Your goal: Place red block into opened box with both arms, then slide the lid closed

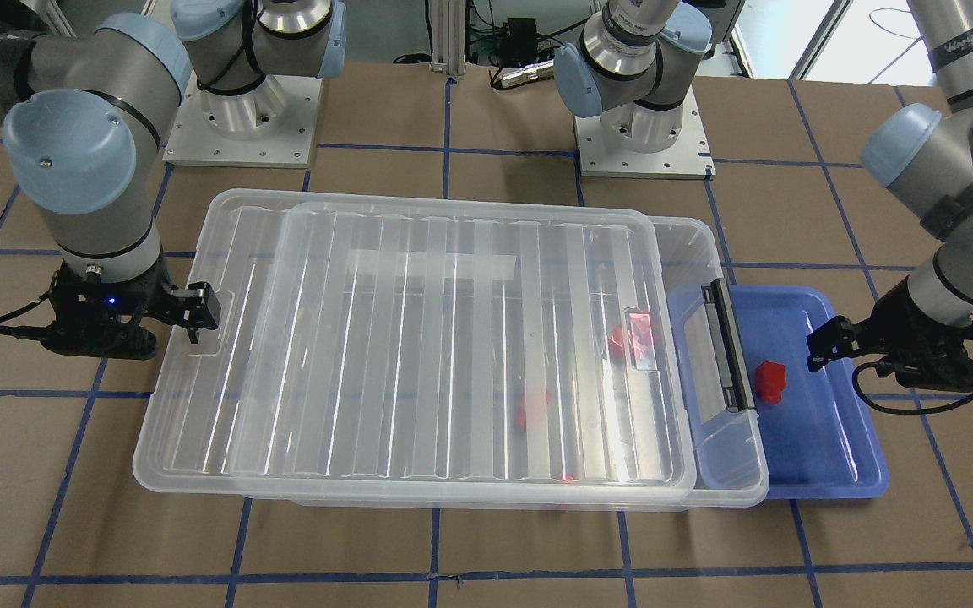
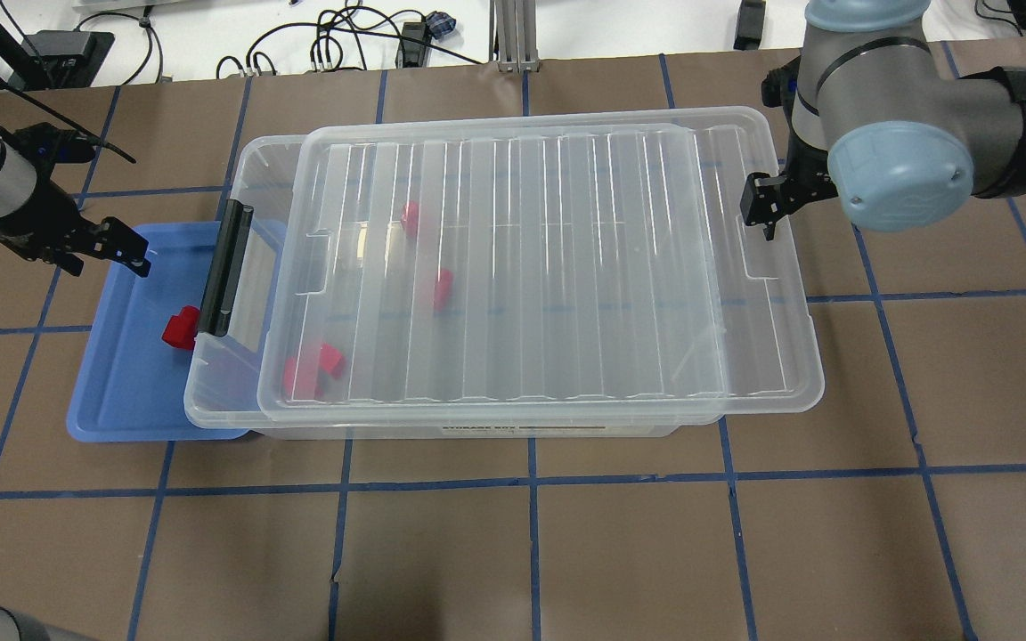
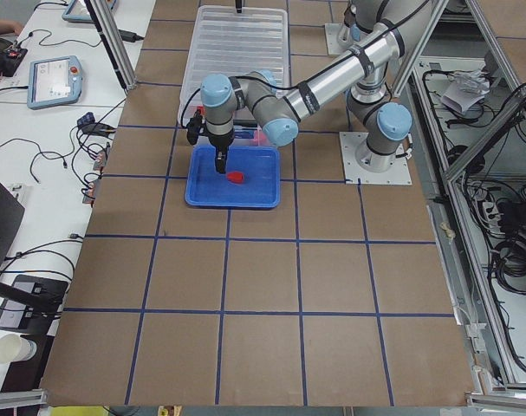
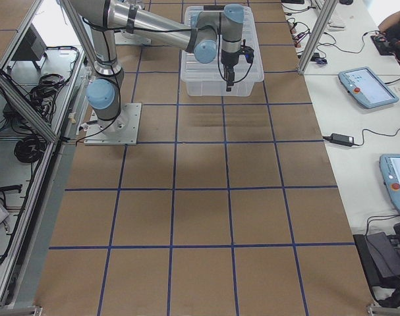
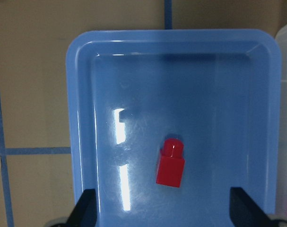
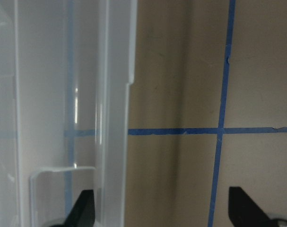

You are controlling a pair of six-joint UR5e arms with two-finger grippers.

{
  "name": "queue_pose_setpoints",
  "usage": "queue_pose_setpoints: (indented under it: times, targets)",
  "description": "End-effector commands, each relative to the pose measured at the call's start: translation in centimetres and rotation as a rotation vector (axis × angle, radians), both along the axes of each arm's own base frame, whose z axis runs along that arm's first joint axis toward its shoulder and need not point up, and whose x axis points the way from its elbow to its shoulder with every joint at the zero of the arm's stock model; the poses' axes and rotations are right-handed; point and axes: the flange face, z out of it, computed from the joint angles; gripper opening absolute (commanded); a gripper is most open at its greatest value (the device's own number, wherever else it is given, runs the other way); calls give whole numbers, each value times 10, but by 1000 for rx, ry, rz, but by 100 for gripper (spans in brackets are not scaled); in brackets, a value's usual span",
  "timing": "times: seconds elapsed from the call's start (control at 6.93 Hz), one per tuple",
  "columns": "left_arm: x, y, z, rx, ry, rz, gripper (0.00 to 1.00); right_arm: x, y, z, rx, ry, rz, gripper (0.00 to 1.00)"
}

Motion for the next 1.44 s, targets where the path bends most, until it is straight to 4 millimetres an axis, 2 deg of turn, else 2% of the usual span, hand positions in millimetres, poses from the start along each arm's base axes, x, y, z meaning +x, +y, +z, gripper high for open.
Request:
queue_pose_setpoints:
  times: [0.0,0.29,0.43,0.58,0.72,0.87,1.01,1.15,1.3]
  targets:
    - [-4,10,-45,19,64,-67,100,-44,-3,1,12,12,-62,100]
    - [-11,21,-80,29,69,-123,100,-61,-4,0,16,11,-81,100]
    - [-16,31,-101,58,84,-108,100,-79,-4,0,21,9,-92,100]
    - [-16,32,-105,48,76,-73,97,-94,-3,-3,31,6,-121,100]
    - [-18,33,-112,67,85,-22,59,-105,-1,-3,48,-2,-142,100]
    - [-18,31,-113,70,76,-20,33,-108,-1,-3,48,-4,-147,100]
    - [-17,29,-111,63,72,-22,23,-109,-1,-2,45,-4,-150,100]
    - [-23,26,-96,40,55,-27,21,-111,0,-2,47,-4,-153,100]
    - [-29,15,-69,-7,27,-46,19,-111,0,-1,45,-4,-153,100]
